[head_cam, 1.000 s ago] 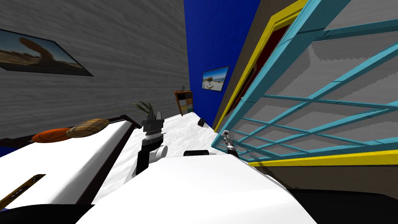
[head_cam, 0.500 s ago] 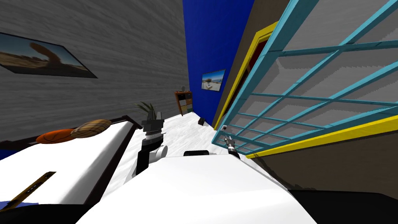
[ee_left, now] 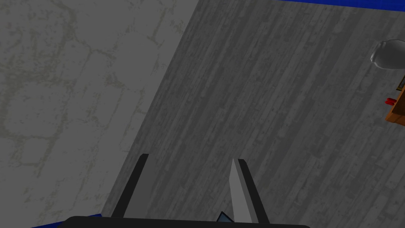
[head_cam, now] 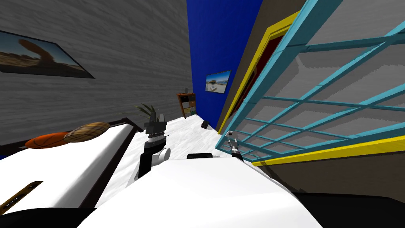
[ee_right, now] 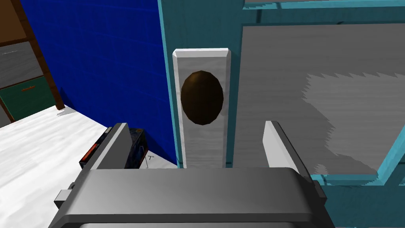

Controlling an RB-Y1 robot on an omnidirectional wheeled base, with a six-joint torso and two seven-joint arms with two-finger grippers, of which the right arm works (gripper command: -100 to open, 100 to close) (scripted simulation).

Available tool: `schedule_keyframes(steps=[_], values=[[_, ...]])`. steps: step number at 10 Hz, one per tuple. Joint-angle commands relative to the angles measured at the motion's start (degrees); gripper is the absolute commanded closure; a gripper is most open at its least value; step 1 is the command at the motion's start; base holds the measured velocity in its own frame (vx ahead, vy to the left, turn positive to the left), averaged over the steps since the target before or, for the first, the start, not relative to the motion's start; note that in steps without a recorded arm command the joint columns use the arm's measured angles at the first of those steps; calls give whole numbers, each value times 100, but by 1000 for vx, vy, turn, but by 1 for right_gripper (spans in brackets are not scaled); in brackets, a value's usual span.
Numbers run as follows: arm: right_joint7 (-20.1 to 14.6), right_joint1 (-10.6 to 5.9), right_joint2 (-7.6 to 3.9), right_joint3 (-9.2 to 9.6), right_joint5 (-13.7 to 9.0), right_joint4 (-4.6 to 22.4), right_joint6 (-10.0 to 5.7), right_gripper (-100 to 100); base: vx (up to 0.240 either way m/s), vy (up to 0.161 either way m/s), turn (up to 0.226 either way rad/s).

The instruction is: Pull the door open

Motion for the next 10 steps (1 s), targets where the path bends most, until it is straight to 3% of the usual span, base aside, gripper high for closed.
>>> schedule_keyframes(steps=[1, 4, 5, 10], values=[[49, -50, 45, -43, 0, 30, 17, -100, 203, -147, 37], [95, -69, 75, -77, -3, 20, 37, -100, 160, -93, 28], [95, -69, 75, -77, -3, 20, 37, 100, -18, 8, 0], [95, -69, 75, -77, -3, 20, 37, 100, -15, 9, 3]])
